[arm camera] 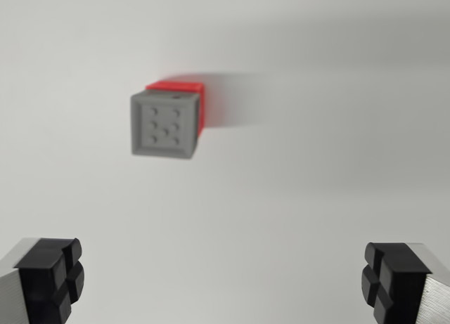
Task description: Destack cube
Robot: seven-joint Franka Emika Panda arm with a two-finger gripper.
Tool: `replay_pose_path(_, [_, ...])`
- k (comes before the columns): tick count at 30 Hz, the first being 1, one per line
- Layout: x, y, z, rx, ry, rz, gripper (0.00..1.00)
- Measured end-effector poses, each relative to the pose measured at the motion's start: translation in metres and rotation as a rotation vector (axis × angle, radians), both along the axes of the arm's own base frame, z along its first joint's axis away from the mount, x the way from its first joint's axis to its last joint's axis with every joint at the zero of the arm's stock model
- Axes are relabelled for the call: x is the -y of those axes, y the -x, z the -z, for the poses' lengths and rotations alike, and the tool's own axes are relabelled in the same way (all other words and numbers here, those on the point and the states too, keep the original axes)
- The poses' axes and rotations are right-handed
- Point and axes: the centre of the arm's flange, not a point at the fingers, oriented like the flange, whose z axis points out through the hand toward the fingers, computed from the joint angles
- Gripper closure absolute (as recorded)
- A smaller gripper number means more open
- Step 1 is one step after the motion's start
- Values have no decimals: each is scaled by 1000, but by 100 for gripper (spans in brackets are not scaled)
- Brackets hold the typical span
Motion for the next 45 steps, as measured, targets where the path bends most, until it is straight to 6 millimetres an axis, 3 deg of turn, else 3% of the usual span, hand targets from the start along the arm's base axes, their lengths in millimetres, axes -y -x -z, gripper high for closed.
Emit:
replay_pose_path(21, [-20, -2, 48, -5, 4, 4, 0])
replay_pose_path(45, [-56, -6, 137, -12, 15, 13, 0])
